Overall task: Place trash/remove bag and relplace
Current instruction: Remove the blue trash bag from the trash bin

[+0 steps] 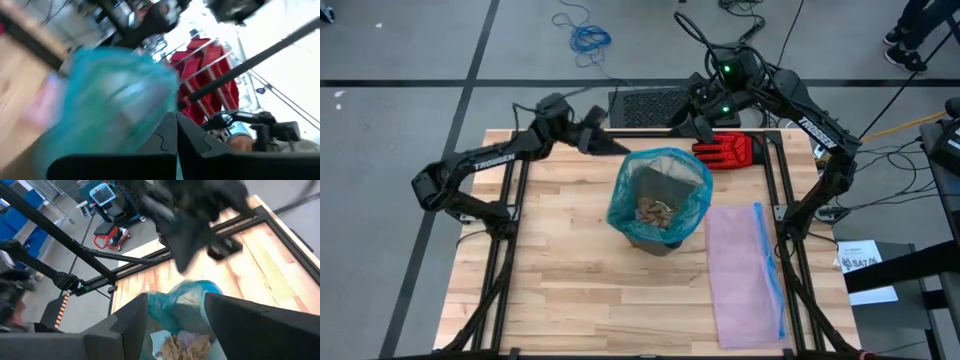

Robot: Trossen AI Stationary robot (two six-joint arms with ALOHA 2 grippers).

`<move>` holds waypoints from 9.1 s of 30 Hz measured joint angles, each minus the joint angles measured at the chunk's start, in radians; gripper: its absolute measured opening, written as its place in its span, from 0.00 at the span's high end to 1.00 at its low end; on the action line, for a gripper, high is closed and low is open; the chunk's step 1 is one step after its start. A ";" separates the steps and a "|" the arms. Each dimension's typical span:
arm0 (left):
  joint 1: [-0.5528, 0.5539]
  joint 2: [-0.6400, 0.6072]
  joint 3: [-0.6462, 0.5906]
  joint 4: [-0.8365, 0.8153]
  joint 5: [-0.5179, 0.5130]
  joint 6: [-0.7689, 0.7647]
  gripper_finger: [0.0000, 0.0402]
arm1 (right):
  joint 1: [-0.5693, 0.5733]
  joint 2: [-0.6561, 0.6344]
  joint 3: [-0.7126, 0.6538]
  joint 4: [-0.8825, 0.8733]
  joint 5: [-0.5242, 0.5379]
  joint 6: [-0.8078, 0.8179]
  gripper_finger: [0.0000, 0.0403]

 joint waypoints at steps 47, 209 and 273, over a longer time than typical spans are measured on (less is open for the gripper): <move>0.093 0.166 -0.141 -0.099 0.019 0.294 1.00 | 0.013 0.037 -0.001 -0.045 0.039 -0.054 0.53; 0.095 -0.170 0.257 -0.361 -0.161 0.342 0.75 | 0.045 -0.031 0.000 -0.061 0.297 0.007 0.75; 0.096 -0.152 0.256 -0.372 -0.148 0.487 0.77 | 0.155 -0.021 0.124 0.424 0.357 -0.161 1.00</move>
